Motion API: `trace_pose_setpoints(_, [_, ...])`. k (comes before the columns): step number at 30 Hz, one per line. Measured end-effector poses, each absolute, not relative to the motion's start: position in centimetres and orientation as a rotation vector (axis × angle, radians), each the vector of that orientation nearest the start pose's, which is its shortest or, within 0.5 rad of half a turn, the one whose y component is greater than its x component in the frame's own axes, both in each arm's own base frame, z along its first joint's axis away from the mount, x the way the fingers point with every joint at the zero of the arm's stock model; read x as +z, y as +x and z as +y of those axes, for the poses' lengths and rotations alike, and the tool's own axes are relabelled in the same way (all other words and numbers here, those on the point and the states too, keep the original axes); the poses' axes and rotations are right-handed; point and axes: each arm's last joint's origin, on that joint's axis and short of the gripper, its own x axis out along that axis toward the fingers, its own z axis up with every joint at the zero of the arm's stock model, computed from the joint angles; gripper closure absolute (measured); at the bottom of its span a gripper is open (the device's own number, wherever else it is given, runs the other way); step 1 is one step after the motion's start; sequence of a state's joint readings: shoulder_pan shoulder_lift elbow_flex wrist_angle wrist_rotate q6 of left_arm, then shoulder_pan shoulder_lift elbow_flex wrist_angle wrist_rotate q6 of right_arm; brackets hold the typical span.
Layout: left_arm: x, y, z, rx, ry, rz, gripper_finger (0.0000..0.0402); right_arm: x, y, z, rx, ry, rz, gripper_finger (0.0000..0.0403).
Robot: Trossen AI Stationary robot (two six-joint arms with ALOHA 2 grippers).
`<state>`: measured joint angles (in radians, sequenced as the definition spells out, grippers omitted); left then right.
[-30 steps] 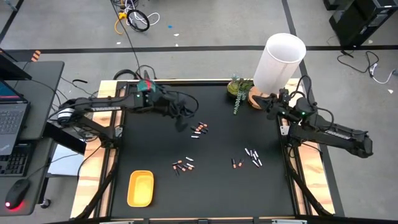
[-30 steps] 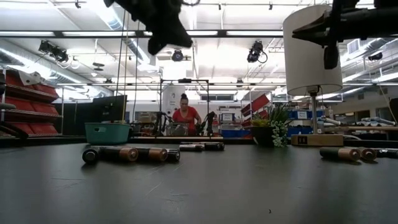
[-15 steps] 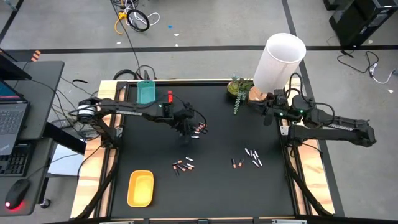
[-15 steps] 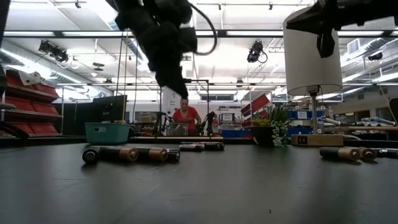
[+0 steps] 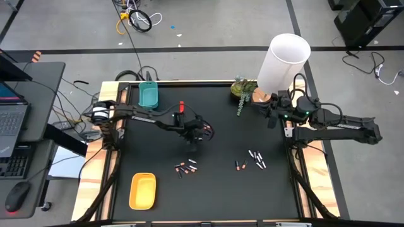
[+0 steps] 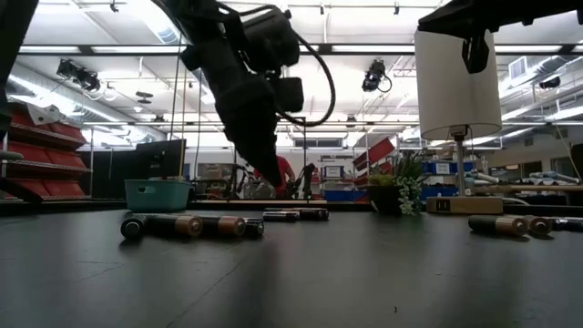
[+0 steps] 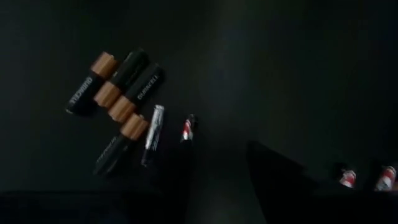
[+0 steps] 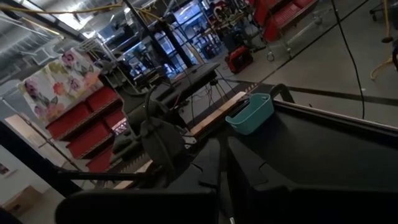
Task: Sort batteries
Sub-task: Put the silver battery into the blue bin
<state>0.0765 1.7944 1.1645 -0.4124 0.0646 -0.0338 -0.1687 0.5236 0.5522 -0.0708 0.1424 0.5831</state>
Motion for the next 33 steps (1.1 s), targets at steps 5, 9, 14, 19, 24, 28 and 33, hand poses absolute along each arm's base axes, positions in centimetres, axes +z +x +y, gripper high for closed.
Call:
trace_pose_setpoints(5, [17.5,36.3,2.6,0.028,-0.100,1.035,0.0240,29.8,13.0,-2.5,-0.324,0.577,-0.045,0.0389])
trace_pose_setpoints(9, [16.6,36.5,2.7,0.051,-0.085,1.056,0.0240,29.7,13.2,-2.4,-0.326,0.578,-0.038,0.0389])
trace_pose_setpoints(14, [16.4,36.9,2.9,0.079,-0.040,1.028,0.0240,29.6,13.3,-2.4,-0.325,0.586,-0.030,0.0389])
trace_pose_setpoints(19, [15.6,37.1,2.9,0.052,-0.025,1.053,0.0240,29.6,13.4,-2.4,-0.331,0.588,-0.032,0.0389])
trace_pose_setpoints(24, [14.2,37.4,2.9,0.053,-0.020,1.081,0.0240,29.6,13.5,-2.4,-0.330,0.596,-0.035,0.0389])
trace_pose_setpoints(28, [14.0,37.4,2.9,0.053,-0.020,1.090,0.0243,29.6,13.5,-2.4,-0.330,0.599,-0.034,0.0389])
trace_pose_setpoints(33, [13.9,37.2,2.9,0.043,-0.027,1.113,0.0305,29.6,13.5,-2.4,-0.336,0.598,-0.037,0.0389])
